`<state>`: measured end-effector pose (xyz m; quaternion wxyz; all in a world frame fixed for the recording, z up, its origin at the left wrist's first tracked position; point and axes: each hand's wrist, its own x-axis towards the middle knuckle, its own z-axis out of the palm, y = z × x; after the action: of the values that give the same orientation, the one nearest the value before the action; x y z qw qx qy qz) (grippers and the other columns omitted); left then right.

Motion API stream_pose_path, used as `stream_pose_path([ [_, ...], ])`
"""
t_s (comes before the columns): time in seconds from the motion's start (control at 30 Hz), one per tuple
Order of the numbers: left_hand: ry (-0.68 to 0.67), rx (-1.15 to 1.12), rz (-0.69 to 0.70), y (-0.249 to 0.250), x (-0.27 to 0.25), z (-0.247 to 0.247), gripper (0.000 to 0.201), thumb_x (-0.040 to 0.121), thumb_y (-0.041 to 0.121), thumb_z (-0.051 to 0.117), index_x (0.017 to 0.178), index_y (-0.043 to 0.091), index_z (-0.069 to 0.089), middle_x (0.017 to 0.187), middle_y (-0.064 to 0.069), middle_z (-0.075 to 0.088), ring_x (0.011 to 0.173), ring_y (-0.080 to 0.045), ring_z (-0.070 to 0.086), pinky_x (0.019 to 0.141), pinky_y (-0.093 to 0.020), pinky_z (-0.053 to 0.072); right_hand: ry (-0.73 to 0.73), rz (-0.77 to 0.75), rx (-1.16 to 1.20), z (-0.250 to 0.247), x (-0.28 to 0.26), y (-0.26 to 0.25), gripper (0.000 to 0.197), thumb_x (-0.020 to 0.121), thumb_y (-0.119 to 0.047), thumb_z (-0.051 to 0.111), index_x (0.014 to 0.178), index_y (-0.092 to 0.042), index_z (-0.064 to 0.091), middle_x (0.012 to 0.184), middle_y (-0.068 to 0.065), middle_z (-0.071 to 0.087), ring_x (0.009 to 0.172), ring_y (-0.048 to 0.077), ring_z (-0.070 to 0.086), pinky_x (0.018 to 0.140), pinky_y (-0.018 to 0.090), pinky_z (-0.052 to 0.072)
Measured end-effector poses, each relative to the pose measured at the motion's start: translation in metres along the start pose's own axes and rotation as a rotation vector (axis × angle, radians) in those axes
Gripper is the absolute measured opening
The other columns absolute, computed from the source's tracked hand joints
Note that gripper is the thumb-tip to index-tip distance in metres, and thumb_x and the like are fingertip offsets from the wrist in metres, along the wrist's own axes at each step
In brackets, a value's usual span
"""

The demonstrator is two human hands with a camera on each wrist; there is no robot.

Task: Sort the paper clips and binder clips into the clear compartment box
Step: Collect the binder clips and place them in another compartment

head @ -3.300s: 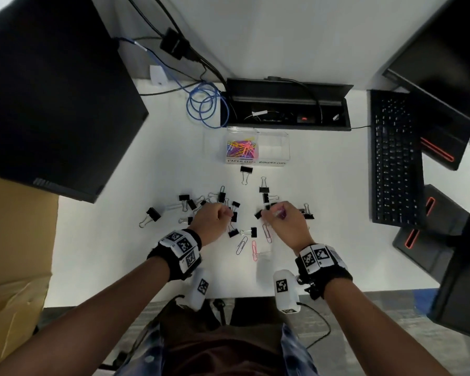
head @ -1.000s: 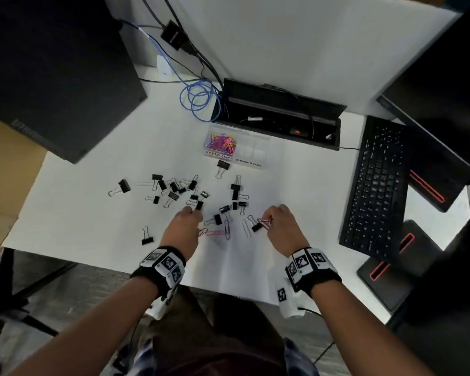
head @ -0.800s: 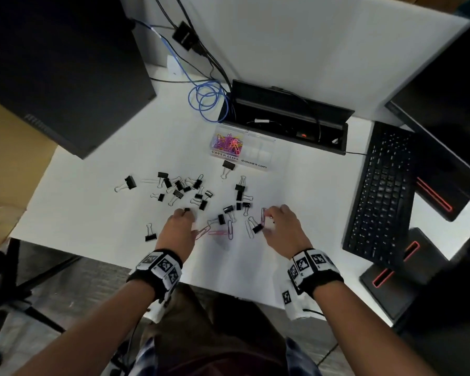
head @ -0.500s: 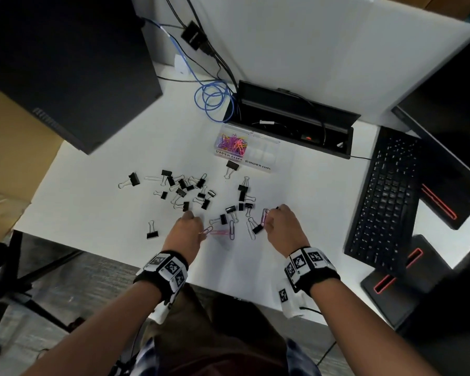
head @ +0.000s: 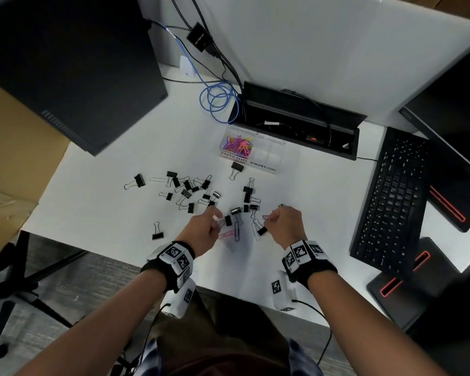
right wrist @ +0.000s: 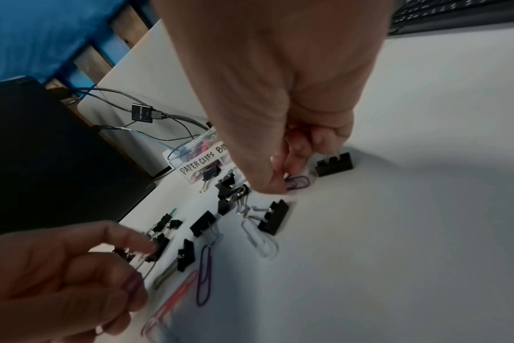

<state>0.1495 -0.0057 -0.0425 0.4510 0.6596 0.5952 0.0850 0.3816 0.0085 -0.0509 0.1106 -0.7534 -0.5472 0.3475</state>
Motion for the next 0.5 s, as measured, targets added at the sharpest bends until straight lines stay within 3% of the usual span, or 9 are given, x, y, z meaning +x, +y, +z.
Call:
stream_pose_path([
  [0.07, -0.027, -0.019, -0.025, 0.007, 0.004, 0.003, 0.025, 0.089, 0.005, 0.046, 0.11, 0.016, 0.054, 0.079, -0.003, 0.06, 0.064, -0.012, 0.054, 0.055, -0.015, 0.038, -0.009, -0.005, -0.013, 0.0, -0.001, -0.003, 0.021, 0.08, -0.012, 0.066, 0.067, 0.004, 0.068, 0.071, 0.014, 0.069, 0.073, 0.025, 0.064, 0.068, 0.033, 0.055],
  [0.2, 0.004, -0.07, -0.099, 0.018, 0.01, 0.006, 0.018, 0.094, 0.011, 0.038, 0.091, 0.004, 0.053, 0.08, -0.008, 0.057, 0.07, -0.021, 0.05, 0.057, -0.024, 0.038, 0.007, 0.025, 0.17, -0.005, -0.007, -0.002, 0.015, 0.08, -0.019, 0.064, 0.078, -0.005, 0.059, 0.073, 0.002, 0.063, 0.067, 0.013, 0.053, 0.055, 0.011, 0.038],
  [0.3, -0.038, -0.014, -0.097, 0.017, 0.011, 0.012, 0.016, 0.093, 0.022, 0.043, 0.086, 0.008, 0.048, 0.079, -0.002, 0.051, 0.069, -0.02, 0.048, 0.057, -0.027, 0.037, 0.018, 0.125, 0.384, -0.011, -0.01, 0.001, 0.01, 0.081, -0.02, 0.063, 0.081, -0.011, 0.057, 0.078, 0.002, 0.07, 0.074, 0.015, 0.061, 0.063, 0.018, 0.042],
  [0.4, -0.104, 0.21, -0.019, 0.012, 0.012, 0.018, 0.02, 0.09, 0.028, 0.055, 0.104, 0.013, 0.053, 0.099, -0.003, 0.051, 0.082, -0.022, 0.056, 0.067, -0.029, 0.041, 0.014, 0.173, 0.557, -0.014, -0.009, 0.006, 0.004, 0.084, -0.013, 0.058, 0.085, -0.016, 0.056, 0.075, 0.005, 0.071, 0.068, 0.015, 0.063, 0.073, 0.03, 0.049],
  [0.5, -0.071, 0.3, 0.063, 0.012, 0.015, 0.023, 0.018, 0.094, 0.022, 0.053, 0.104, 0.007, 0.054, 0.102, -0.008, 0.051, 0.086, -0.028, 0.06, 0.071, -0.032, 0.046, -0.048, 0.217, 0.698, -0.02, -0.008, 0.007, 0.017, 0.089, -0.005, 0.047, 0.096, -0.015, 0.058, 0.074, 0.009, 0.066, 0.063, 0.018, 0.06, 0.058, 0.027, 0.041],
])
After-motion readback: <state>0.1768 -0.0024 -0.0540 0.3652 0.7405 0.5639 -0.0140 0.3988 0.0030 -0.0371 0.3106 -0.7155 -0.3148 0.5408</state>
